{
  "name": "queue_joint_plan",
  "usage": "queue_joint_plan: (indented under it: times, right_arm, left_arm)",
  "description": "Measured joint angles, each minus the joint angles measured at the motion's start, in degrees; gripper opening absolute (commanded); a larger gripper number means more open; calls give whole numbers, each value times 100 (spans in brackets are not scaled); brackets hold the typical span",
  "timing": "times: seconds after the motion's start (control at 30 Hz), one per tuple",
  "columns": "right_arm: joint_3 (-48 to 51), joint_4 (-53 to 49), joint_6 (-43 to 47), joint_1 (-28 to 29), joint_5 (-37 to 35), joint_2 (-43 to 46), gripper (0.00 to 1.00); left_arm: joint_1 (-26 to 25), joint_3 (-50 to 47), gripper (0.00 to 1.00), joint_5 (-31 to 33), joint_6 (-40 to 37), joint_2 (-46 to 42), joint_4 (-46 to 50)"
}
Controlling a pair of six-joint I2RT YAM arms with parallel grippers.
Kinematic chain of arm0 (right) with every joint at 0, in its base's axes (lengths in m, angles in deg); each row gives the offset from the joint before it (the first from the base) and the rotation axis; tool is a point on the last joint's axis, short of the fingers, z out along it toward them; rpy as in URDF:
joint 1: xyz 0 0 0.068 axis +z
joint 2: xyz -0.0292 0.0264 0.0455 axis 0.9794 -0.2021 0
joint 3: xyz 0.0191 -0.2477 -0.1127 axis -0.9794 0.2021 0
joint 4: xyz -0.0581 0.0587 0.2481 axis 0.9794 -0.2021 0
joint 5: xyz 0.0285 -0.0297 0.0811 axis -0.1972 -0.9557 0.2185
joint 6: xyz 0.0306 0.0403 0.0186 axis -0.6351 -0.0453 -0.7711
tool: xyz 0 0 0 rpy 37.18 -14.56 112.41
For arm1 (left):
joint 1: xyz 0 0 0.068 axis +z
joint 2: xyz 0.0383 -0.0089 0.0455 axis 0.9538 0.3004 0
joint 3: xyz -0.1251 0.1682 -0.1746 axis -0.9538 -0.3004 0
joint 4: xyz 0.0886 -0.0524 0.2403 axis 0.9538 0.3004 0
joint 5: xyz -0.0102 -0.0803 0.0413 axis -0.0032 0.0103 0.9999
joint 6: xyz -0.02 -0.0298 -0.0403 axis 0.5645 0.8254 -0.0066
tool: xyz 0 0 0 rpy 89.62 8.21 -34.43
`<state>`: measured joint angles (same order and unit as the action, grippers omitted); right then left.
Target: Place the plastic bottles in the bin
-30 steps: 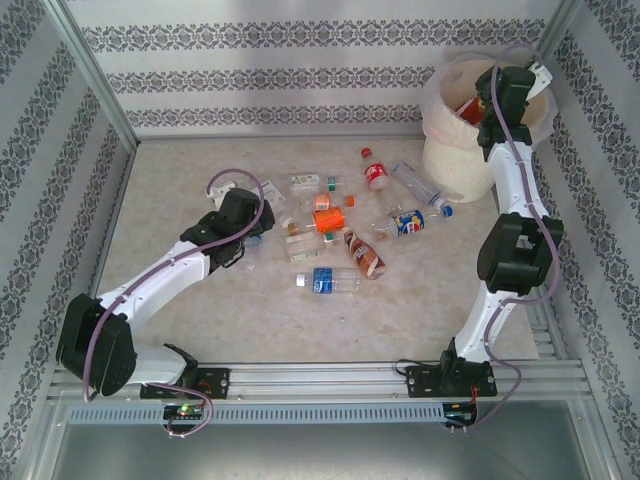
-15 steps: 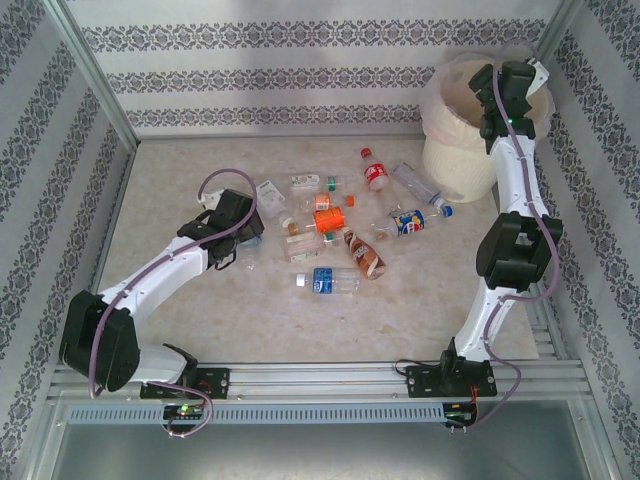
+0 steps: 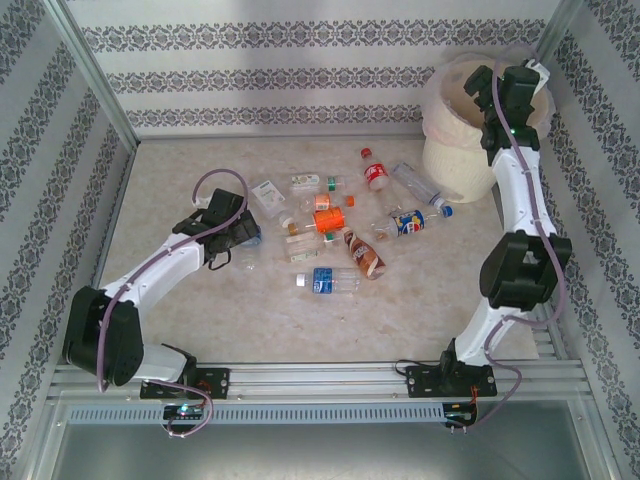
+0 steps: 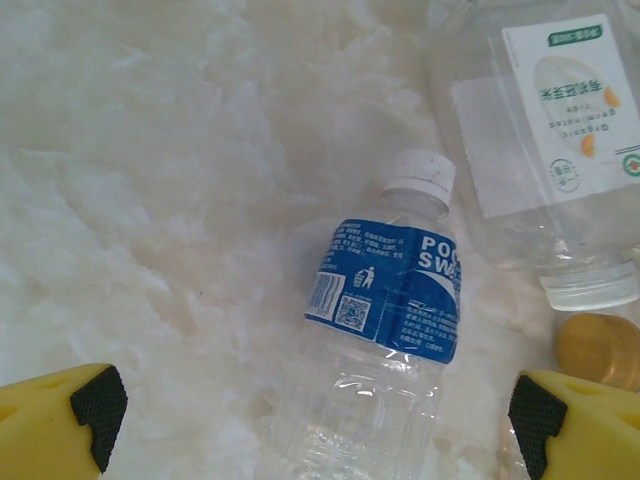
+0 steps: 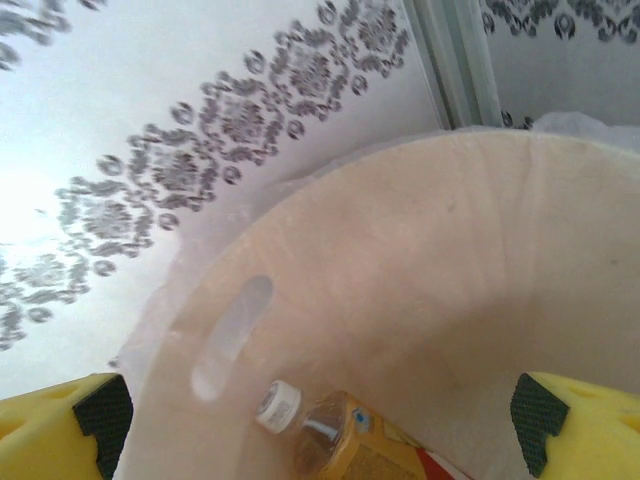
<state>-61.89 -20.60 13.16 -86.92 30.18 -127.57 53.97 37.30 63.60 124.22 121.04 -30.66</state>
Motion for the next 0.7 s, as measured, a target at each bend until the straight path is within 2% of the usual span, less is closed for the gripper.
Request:
queue_joint_plan:
  times: [0.4,0.7]
  right_arm:
    - [1886,658,435,304,675,1845,98]
    - [3029,634,684,1537,876,3220,98]
  left_arm:
    - [107,44,100,-861,-678,387,85]
    - [109,44,100,-1189,-1034,400,98]
